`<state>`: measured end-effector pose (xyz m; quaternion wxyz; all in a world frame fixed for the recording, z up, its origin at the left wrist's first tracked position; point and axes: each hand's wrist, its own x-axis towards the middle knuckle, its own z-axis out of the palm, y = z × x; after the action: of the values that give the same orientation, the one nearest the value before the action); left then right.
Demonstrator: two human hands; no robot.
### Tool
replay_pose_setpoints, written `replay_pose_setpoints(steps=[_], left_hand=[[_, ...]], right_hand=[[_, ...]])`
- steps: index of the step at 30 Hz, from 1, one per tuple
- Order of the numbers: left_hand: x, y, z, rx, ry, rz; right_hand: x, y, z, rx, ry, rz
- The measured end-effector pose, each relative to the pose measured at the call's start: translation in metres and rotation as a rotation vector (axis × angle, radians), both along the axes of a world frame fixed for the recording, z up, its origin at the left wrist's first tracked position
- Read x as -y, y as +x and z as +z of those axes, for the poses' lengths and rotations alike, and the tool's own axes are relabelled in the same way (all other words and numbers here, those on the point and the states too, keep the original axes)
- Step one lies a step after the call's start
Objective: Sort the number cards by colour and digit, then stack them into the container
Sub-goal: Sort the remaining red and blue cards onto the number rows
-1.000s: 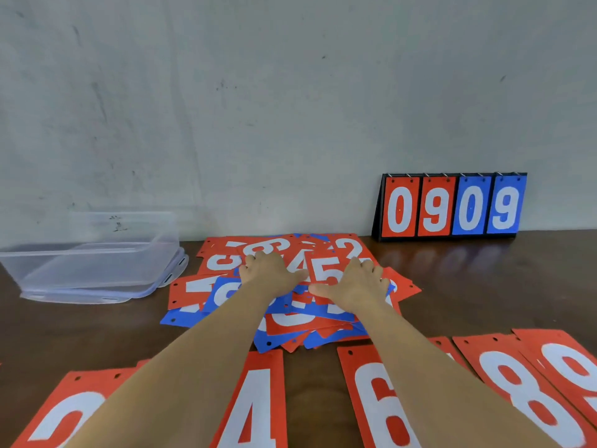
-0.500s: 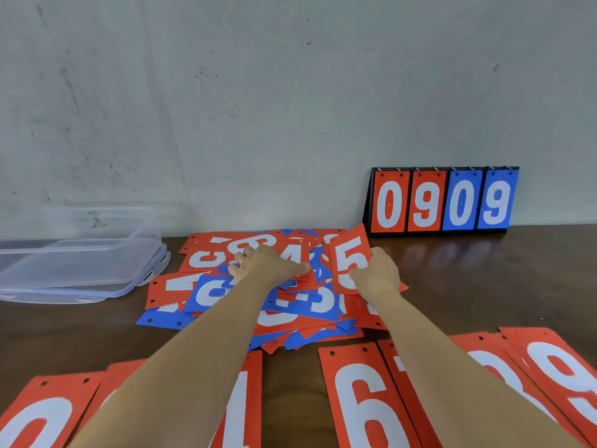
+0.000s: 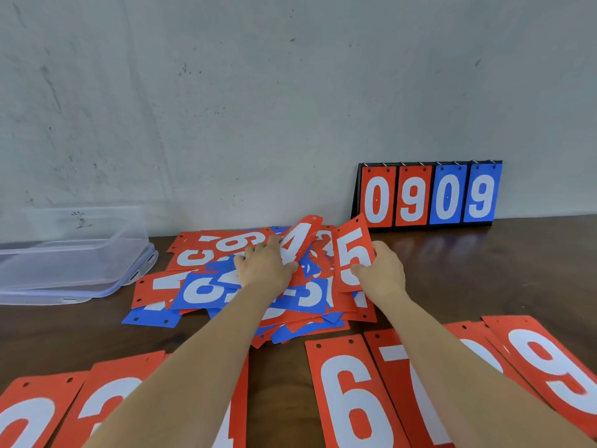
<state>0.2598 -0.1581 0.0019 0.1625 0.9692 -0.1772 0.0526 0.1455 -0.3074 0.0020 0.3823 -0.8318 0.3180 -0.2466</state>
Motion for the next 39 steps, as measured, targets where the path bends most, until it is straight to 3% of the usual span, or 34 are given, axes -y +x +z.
replay_pose_setpoints(steps=[3,12,17,26,33,39], left_hand=[[0.002,-0.001,0.001,0.026,-0.081,-0.047],[-0.001,-0.023,0.032,0.042,-0.694,-0.074],[-0.013,-0.061,0.066,-0.211,-0.942,-0.033],[-0.053,-0.137,0.069,-0.562,-1.033,-0.025],[-0.108,-0.158,0.058,-0.55,-0.937,0.1],[-0.15,-0.167,0.061,-0.523,-0.926,0.126]], right_hand=[[0.002,-0.002,0.004,0.007,-0.008,0.005],[0.007,-0.025,0.033,0.163,0.155,0.04],[0.011,-0.066,0.053,0.225,0.21,0.072],[0.016,-0.166,0.078,0.203,0.261,0.19],[-0.006,-0.189,0.074,0.051,0.282,0.224],[-0.034,-0.183,0.073,0.057,0.307,0.233]])
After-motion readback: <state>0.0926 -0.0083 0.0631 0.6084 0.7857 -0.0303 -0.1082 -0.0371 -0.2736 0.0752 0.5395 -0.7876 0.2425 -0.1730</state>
